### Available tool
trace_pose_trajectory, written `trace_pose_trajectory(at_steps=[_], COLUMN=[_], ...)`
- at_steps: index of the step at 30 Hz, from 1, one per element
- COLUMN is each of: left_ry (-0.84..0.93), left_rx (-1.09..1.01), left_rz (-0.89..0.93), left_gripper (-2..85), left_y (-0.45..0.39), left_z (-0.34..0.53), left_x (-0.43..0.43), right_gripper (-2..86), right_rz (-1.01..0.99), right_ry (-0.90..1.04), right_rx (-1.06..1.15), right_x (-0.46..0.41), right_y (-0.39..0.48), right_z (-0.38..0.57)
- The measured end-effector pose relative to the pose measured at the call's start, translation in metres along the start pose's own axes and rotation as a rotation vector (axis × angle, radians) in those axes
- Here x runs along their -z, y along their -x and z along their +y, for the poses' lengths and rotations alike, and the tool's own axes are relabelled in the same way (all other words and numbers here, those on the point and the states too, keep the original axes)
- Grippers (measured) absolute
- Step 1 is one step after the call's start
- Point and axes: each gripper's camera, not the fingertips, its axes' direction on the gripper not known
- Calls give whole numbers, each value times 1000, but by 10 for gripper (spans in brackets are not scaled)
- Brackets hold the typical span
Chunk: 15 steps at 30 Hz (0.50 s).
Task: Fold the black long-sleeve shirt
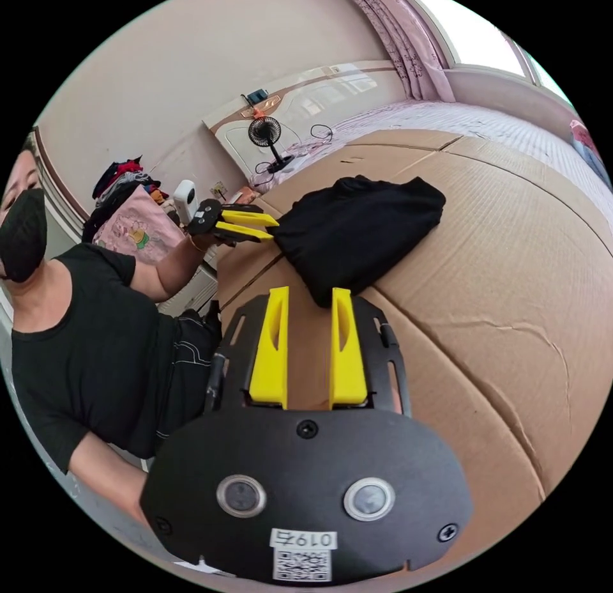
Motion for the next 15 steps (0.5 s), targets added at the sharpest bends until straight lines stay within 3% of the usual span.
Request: trace_pose_trajectory(at_steps=[6, 10, 15], left_ry=[10, 16, 35], left_rx=[22, 18, 32], left_rz=[13, 11, 31], left_gripper=[63, 64, 66], left_y=[5, 5, 11], left_z=[2, 2, 2], left_x=[-7, -10, -15], right_gripper=[70, 82, 62], right_rz=[-12, -75, -51], right_ry=[-71, 65, 92], right_rx=[-47, -51, -37], right_x=[20, -3, 1], right_y=[-16, -26, -26], right_z=[-10, -28, -46])
